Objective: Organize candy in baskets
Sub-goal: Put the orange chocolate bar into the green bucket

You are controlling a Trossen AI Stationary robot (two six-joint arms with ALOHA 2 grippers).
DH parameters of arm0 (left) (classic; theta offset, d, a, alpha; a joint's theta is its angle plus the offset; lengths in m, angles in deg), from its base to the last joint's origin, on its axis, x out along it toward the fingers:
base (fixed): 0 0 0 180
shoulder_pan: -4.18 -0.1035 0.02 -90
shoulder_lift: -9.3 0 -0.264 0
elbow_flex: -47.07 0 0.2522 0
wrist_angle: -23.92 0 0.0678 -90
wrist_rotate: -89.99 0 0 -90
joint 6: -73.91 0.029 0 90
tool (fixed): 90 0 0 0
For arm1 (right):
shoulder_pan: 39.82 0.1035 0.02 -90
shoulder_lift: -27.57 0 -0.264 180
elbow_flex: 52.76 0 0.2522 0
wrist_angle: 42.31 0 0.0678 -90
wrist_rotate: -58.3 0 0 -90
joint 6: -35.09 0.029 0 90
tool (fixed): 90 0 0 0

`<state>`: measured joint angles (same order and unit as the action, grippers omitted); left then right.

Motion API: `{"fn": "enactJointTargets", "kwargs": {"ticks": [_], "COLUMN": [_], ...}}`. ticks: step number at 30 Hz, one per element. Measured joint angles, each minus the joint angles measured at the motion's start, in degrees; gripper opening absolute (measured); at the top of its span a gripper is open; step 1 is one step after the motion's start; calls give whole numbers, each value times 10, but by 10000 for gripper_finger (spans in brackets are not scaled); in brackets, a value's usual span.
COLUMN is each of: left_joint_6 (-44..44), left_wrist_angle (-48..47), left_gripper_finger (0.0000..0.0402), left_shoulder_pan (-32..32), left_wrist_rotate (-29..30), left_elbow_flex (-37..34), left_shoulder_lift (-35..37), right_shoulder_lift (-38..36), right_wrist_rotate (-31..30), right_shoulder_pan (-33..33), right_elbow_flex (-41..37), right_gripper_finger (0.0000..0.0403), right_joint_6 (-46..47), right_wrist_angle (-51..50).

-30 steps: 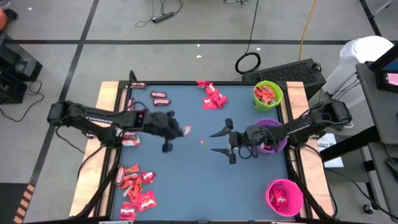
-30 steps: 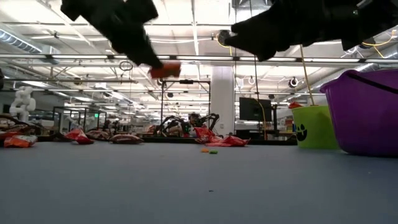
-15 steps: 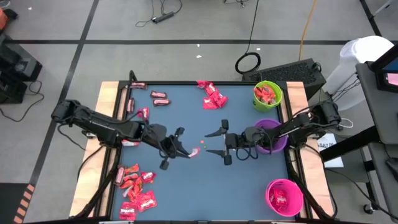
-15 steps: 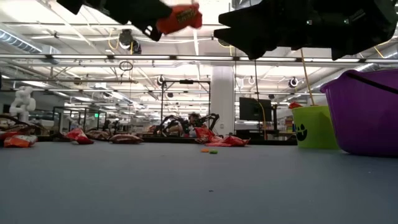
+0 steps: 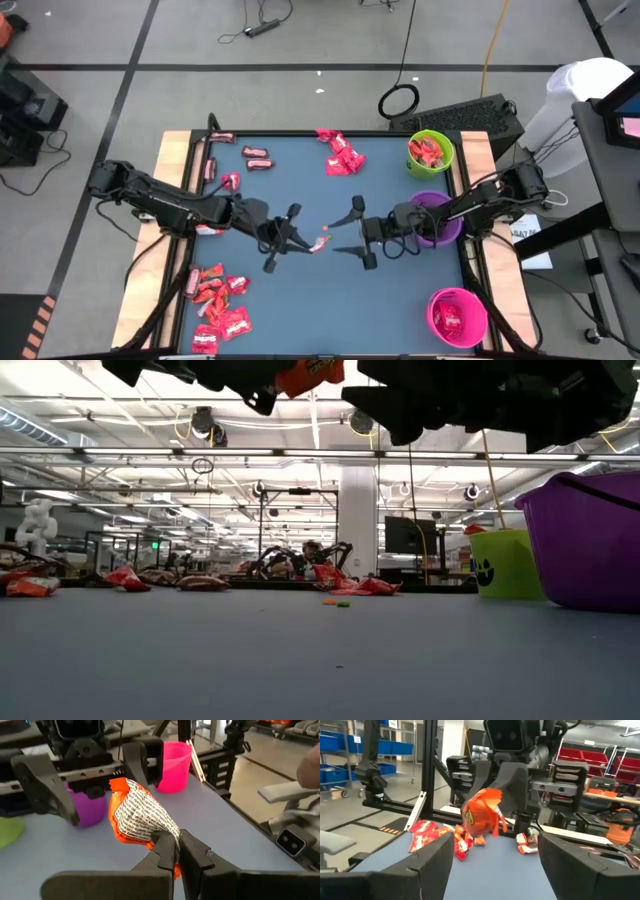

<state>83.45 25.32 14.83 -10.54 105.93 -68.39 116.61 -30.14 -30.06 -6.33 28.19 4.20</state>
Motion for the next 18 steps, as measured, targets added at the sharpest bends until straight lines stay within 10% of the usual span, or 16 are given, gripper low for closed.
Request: {"fn": "enactJointTargets", "kwargs": {"ticks": [18], "left_joint_6": [2], "left_wrist_angle": [21], "left_gripper_finger": [11], "left_shoulder_pan": [0], "left_wrist_rotate": [0], "left_elbow_flex": [0], "left_shoulder_lift": [-10], "right_shoulder_lift": [70], "right_wrist_rotate": [44], "right_shoulder_pan": [1], "right_elbow_flex": [80], "right_gripper_finger": [243], "right_joint_6": [-19], "right_wrist_angle": [-2]}}
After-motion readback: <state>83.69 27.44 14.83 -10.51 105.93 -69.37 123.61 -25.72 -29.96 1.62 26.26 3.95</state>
